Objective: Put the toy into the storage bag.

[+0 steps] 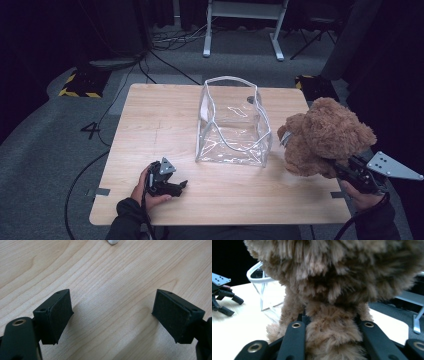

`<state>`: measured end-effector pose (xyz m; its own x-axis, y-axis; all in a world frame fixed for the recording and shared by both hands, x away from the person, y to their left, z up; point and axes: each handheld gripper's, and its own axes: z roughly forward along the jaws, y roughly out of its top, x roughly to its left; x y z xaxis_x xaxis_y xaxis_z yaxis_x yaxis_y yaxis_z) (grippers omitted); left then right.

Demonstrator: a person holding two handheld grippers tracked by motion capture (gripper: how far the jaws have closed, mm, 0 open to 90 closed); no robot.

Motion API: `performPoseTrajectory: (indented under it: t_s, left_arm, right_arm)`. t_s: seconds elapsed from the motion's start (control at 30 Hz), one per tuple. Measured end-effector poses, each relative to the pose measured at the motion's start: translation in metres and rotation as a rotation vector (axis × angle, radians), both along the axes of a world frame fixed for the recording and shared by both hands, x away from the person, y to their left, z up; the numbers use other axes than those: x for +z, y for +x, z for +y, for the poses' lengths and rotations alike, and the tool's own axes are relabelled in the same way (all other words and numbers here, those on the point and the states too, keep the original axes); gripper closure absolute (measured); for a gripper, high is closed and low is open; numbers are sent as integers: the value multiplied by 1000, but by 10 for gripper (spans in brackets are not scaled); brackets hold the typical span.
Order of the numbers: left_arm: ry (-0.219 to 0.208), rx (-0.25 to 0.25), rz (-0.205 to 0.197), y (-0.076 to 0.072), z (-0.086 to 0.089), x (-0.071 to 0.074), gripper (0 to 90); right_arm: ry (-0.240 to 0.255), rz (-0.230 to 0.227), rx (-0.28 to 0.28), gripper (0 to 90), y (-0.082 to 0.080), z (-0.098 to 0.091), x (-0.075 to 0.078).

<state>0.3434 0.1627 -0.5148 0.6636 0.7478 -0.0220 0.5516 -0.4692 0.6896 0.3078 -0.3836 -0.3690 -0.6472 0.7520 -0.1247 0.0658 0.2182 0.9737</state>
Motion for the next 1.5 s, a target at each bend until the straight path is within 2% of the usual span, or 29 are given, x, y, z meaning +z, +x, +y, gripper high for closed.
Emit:
performPoseTrajectory:
  t_s: [0.53,0.67,0.83,1.13,1.5]
  left_arm:
    - [0,0,0,0,0,0,161]
    - [0,0,0,0,0,0,160]
    - [0,2,0,0,0,0,160]
    - [0,2,0,0,0,0,160]
    - [1,2,0,0,0,0,159]
  right_arm:
    - [-3,-50,-17,701,15,8,30]
    - [9,-61,-26,701,17,8,37]
    - [7,-91,-31,701,21,10,50]
    - [-10,-116,-33,701,32,23,71]
    - [0,-139,-29,701,45,39,89]
